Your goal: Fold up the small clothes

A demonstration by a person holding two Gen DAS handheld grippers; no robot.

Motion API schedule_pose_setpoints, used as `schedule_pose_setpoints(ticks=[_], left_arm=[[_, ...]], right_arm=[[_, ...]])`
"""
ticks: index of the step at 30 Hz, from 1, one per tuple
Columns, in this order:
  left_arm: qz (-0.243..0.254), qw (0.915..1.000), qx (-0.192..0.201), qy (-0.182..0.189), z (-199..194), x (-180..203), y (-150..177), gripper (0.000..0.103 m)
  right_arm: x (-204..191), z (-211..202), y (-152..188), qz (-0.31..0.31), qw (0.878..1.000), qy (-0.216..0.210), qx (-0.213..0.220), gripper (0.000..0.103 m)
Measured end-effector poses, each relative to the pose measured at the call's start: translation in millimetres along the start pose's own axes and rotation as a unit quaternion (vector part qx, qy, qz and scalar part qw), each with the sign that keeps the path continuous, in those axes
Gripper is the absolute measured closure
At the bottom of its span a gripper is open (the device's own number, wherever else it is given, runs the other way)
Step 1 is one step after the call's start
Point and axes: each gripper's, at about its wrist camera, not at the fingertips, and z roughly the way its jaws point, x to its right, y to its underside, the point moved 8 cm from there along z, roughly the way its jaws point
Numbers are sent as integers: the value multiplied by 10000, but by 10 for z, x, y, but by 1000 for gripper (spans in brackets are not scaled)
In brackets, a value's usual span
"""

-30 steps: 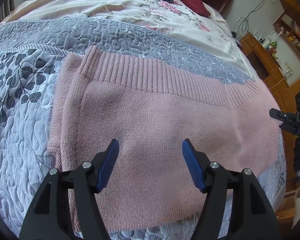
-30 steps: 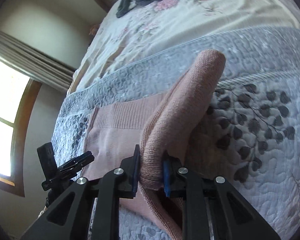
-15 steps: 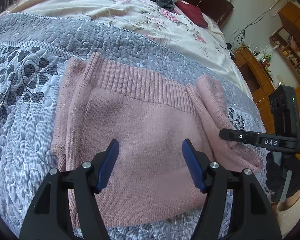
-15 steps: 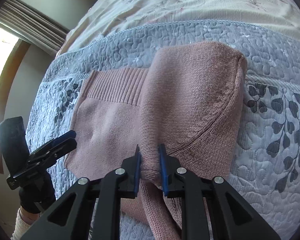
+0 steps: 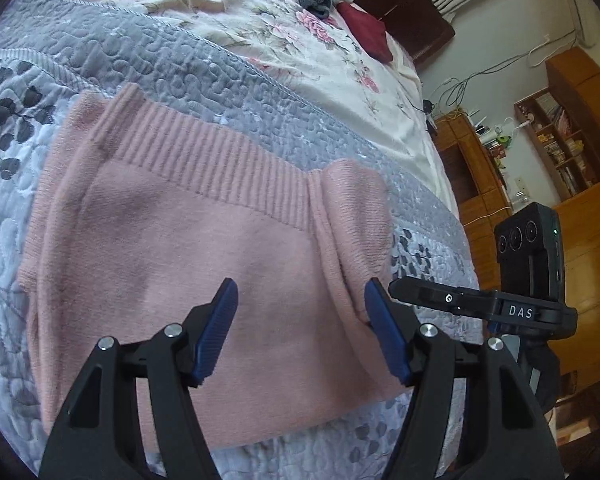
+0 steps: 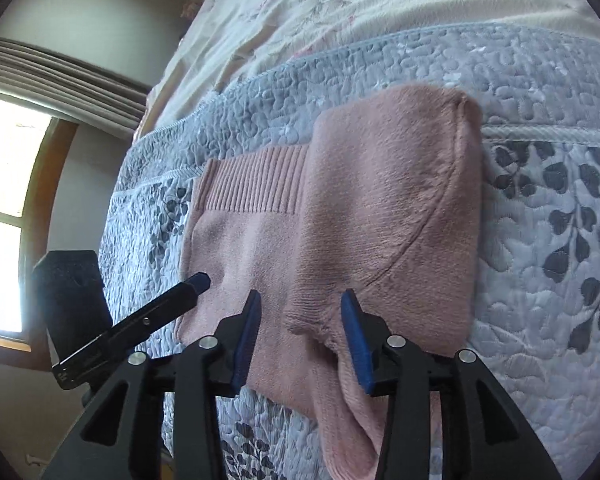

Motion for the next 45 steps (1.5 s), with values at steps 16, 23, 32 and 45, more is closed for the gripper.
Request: schedule_pose_setpoints(ticks=[16,23,32,45], left_arm=[[-733,9942,-703,359,1096,286,33,52],[-799,9937,-705,340,1213,336,4,82],[-591,9952,-152,771,665,493,-149,85],[-738,9955,394,449,-366,-282,-542,85]], right_arm=[[1125,-298,447,540,9974,428,191,61],[1219,-183,529,577,9972,444,182,61],[1111,-221,543,479,9978,341,321,61],[545,-8,468,9,9996,115,252,60]])
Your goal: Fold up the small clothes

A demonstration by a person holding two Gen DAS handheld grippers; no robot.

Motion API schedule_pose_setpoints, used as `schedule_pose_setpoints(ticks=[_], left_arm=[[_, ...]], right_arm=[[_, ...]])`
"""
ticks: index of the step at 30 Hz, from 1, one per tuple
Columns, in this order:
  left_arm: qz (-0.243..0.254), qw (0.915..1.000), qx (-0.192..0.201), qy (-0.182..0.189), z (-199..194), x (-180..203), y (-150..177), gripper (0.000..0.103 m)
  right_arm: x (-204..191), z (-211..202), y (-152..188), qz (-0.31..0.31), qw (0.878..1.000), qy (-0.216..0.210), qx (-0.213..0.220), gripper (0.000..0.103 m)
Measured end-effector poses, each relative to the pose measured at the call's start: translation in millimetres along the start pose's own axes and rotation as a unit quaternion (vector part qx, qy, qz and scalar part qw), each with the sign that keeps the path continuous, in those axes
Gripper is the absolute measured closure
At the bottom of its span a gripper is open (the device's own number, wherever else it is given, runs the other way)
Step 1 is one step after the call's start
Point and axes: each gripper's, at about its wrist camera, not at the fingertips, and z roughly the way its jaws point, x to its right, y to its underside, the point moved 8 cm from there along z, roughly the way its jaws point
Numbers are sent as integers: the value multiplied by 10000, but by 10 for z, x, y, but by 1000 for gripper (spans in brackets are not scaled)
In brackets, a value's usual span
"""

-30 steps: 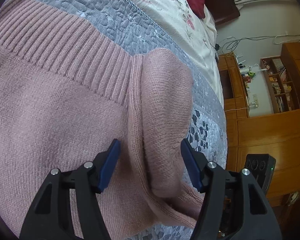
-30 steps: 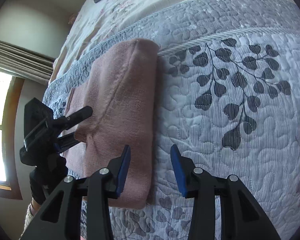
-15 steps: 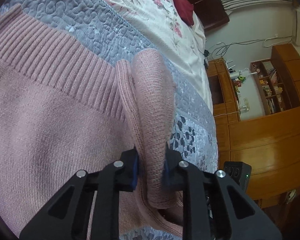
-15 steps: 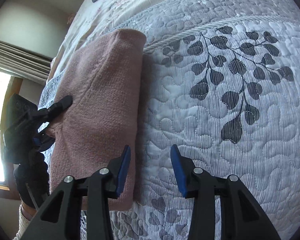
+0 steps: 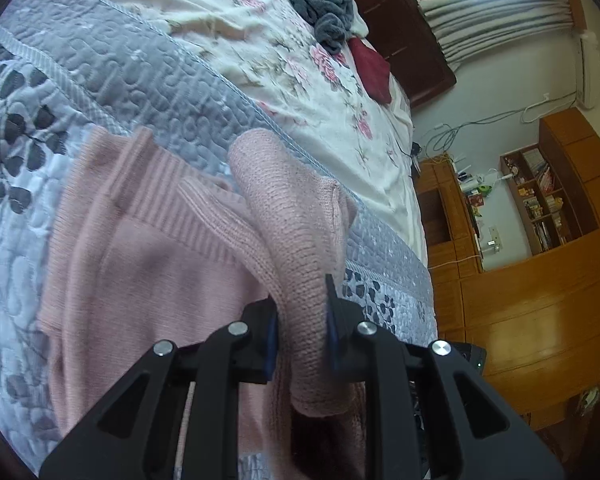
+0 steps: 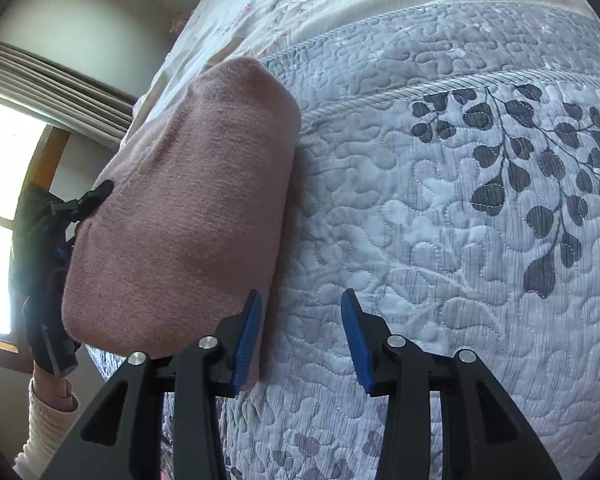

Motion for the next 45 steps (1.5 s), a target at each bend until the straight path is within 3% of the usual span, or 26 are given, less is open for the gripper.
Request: schedule_pose_setpoints(ticks=[11,16,21,25,29,31,33,34,35,36,39,45], left_arm=[[-497,9970,412,-419,-536,-900,-266,86],[-610,9969,37,-492,-428,-1244,-148,84],[-646,9973,125,-333,-551,-1216,-77,70],[-337,9986,248,-328,-863,-1060,89,59],[327,9978,30,-584,-965,-822,481,50],[423,9971,-164,-612,-906,-789,666,49],[357,9968,-349,-632,-799,-814,800,52],[381,9958,-429,-711,-732,-838,848,63],[411,9940,-528,-868,-668,-883,881,86],[388,9929,-638,-931,-611,-926,904,96],[268,9941,-565,-891,-621,-1026,854,97],[153,9937,-634,-907,-610,-1323,912,97]], right_arm=[[-553,274,148,-617,9977,-205,-213,59],[-749,432,205,-824,9960,-136,-322,59],[-841,503,264,-822,9956,-179,-413,58],[-899,510,335,-822,9953,-272,-441,53],[-971,609,441,-725,9948,-441,-561,53],[-982,685,482,-616,9951,-446,-636,53],[-970,795,515,-406,9947,-518,-784,52],[-965,831,532,-327,9944,-556,-835,52],[-960,854,544,-282,9942,-579,-866,56],[-958,849,546,-284,9943,-577,-854,67],[-995,758,539,-426,9944,-631,-733,80],[-947,838,683,-757,9932,-255,-847,82]])
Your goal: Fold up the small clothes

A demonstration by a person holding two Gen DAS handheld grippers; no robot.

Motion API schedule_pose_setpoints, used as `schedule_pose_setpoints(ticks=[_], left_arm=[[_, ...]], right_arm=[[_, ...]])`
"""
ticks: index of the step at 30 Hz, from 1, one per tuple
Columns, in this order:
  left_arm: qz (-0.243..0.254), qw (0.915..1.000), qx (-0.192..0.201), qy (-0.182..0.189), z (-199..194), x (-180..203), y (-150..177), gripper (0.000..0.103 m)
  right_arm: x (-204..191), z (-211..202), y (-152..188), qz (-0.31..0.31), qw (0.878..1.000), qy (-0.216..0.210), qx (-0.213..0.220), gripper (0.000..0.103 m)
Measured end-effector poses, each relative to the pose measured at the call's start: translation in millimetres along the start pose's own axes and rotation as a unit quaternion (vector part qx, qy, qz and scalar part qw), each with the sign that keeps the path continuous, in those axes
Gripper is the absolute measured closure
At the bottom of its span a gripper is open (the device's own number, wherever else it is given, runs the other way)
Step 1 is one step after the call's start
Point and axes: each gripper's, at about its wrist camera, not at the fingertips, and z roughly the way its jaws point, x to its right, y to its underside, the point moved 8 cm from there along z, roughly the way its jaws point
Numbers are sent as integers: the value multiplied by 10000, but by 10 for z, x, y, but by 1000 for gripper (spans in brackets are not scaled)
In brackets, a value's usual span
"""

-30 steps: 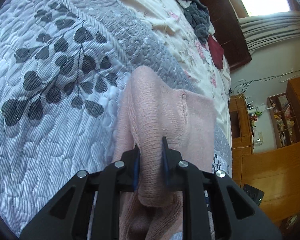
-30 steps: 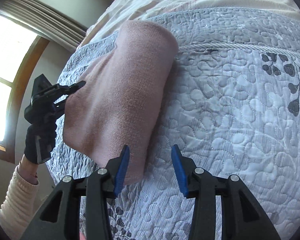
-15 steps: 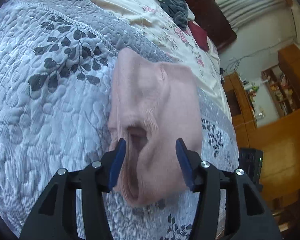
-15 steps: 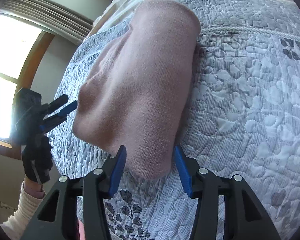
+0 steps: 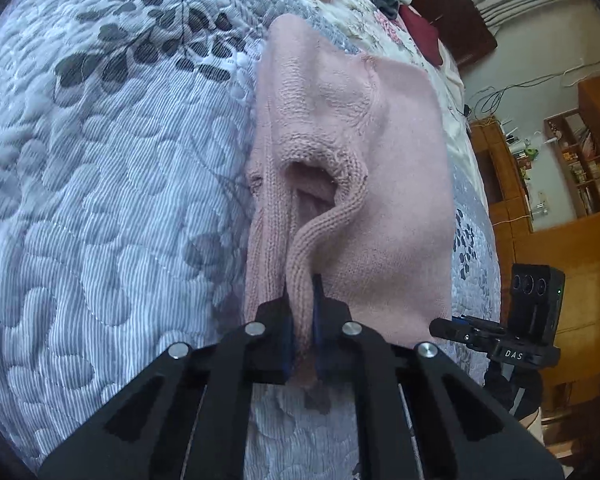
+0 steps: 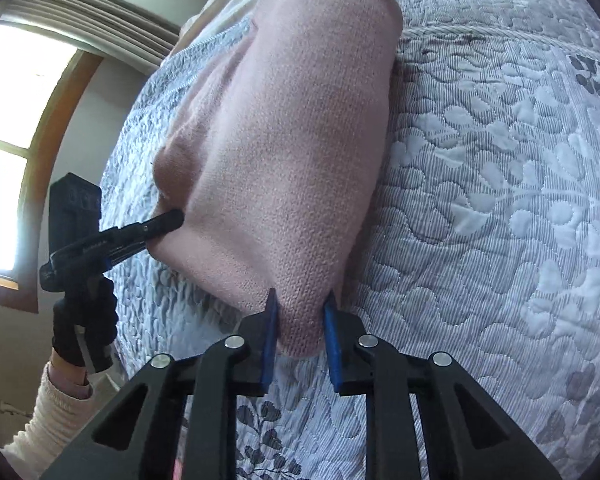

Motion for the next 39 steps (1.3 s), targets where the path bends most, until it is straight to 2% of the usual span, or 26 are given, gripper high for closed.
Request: schedule_pose_setpoints(ticks=[3,6,7,8,9,10,11,12,16,18,23,26,29,32,34,36,38,39], left_arm=[[-151,9997,15,167,26,-74,25,96],[9,9999,-1,105,-32,-13,32,90],[72,9999,9,92,-69,27,18,83],[147,9998,52,114,-121,70,-9,69],[219,9996,165,93,-185,106,-58,60],[291,9991,316,46,-254,127,-120,46],[340,9985,435,25,-308,143,-191,38],[343,9981,505,29,-342,141,-268,36],[131,9990,431,76,-290,49,-543,34],[9,9994,322,140,-187,3,-665,34],[-255,9979,111,587,120,-17,-859,34],[-196,9967,32,788,266,0,-933,32],[-99,9938,-109,1101,399,79,-994,31],[169,9936,-369,1058,598,217,-1007,23],[394,9929,-493,1011,696,333,-1000,22],[484,9923,-537,1005,766,392,-1002,24],[509,9928,-523,947,791,392,-997,37],[473,9926,-513,990,784,387,-987,42]], right_arm=[[33,61,22,24,10000,36,-2,82],[13,24,12,-89,9999,61,6,79],[13,-22,9,-136,9999,47,17,76],[15,-78,-14,-166,9999,29,38,70],[-2,-134,-44,-202,9997,7,107,68],[1,-165,-82,-237,9996,-27,173,65],[-12,-206,-110,-247,9994,-64,246,57],[-17,-257,-161,-248,9990,-115,349,50],[4,-368,-429,-127,9976,-273,619,46],[45,-384,-569,13,9967,-438,682,39],[182,-331,-888,234,9946,-708,716,35],[280,-225,-1007,365,9937,-826,657,34],[338,-95,-1057,423,9930,-949,562,28],[348,63,-1102,528,9903,-1173,523,20],[348,164,-1123,655,9877,-1333,496,18],[347,244,-1136,784,9845,-1485,501,18],[343,253,-1136,817,9828,-1554,566,22],[336,236,-1125,787,9829,-1554,596,29]])
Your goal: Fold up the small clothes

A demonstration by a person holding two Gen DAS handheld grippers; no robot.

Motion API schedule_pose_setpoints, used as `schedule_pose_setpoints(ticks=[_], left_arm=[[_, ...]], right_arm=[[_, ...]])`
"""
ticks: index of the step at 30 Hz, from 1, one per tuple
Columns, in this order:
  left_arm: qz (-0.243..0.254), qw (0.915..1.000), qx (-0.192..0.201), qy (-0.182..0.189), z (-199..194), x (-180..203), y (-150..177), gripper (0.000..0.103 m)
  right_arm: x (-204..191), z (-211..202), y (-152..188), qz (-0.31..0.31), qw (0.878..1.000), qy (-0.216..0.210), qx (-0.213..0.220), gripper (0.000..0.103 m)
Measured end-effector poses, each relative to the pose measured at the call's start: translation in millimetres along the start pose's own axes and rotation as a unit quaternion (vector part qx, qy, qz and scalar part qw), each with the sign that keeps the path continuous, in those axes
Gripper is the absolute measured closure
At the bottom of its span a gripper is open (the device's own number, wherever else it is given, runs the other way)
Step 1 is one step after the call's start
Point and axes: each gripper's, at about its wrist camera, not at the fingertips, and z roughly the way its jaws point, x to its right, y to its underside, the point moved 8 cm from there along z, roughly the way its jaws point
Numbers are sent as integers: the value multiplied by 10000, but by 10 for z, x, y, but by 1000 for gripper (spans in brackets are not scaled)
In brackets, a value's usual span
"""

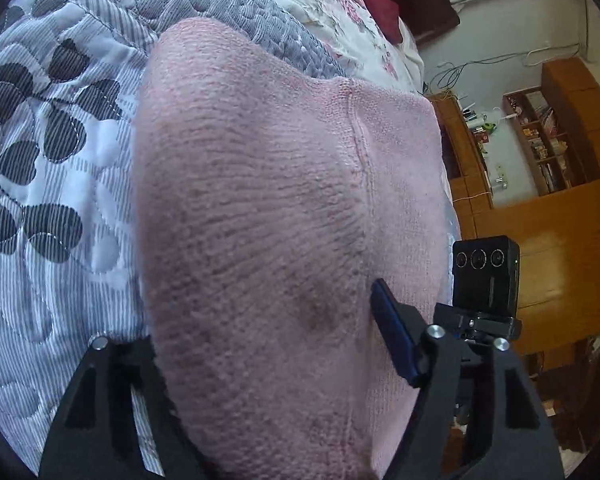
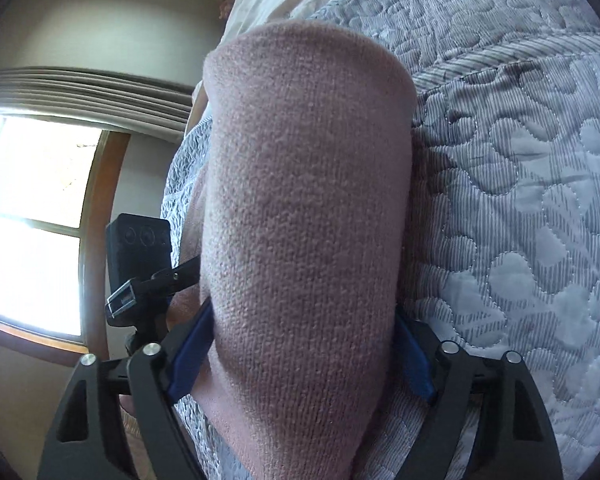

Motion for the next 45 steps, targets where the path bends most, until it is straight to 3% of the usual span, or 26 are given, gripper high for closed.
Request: schedule_pose_setpoints(ticks=[2,5,9,14,18,23,29,31,33,35,41,45], left_arm=[[-100,9998,77,173,-50,-6,8,55],[-204,9984,247,463,-113,101,74,59],[-144,9963,351,774,-168,445,251,60],[161,9934,253,1108,-151,1098,716,60],[295,9913,65,1279,2,1557,1169,60],[259,9911,-167,1298,355,1809,1596,60],[68,9950,-358,931,782,1591,1909,59],[82,9954,-356,883,846,1485,1935,57],[48,9955,-334,883,878,1400,1941,52],[108,9972,-350,655,906,1327,1938,41],[271,9994,-186,-90,683,1323,1962,36],[704,9947,107,-740,345,1381,2146,35]], right_arm=[[-36,-58,26,-84,10000,-11,41,39],[-87,-263,122,-131,9998,-108,113,46],[-156,-613,264,-295,9992,-217,171,47],[-144,-1274,710,-435,9983,-302,225,47],[-27,-1755,1153,-344,9987,-258,267,47],[196,-2058,1511,-157,9992,-29,360,47],[672,-1985,1732,280,9990,200,296,46],[765,-1954,1741,319,9988,98,345,44],[796,-1953,1780,317,9986,70,415,40],[785,-1937,1795,228,9987,191,417,37],[653,-2113,1977,86,9971,628,414,26],[606,-2185,2263,-48,9970,723,257,26]])
